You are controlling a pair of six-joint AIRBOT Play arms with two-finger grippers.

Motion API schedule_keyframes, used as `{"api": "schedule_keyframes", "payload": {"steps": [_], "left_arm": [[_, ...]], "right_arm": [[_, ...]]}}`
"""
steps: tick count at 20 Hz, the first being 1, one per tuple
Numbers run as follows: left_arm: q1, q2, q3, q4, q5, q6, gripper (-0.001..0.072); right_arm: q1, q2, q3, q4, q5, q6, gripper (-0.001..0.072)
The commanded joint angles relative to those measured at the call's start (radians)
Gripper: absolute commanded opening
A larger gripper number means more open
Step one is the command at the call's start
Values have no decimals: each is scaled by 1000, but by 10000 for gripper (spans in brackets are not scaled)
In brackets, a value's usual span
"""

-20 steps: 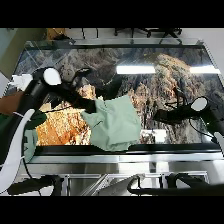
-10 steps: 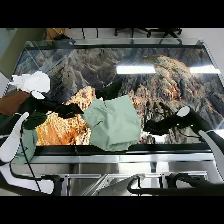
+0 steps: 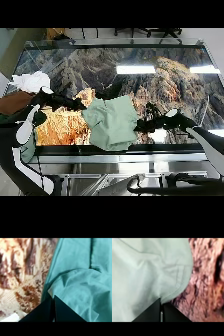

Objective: Fold the shirts.

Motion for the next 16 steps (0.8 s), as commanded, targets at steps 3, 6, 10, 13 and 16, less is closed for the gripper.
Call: {"api": "schedule_keyframes", "payload": {"steps": [3,6,10,13,16], "left_arm": [[-4,78,99,-13,-110,-5,10],[11,233,99,-12,-111,-6,9],[24,520,116,-13,-122,-32,9],[5,740,235,-12,-132,-66,9],[-24,908,421,1,-97,-76,9]], "right_arm": [[-37,38,145,80,85,-63,18],[-135,109,315,79,208,-62,18],[-237,249,612,82,275,-66,17],[-241,364,820,82,275,-120,17],[-243,478,951,82,249,-198,17]]}}
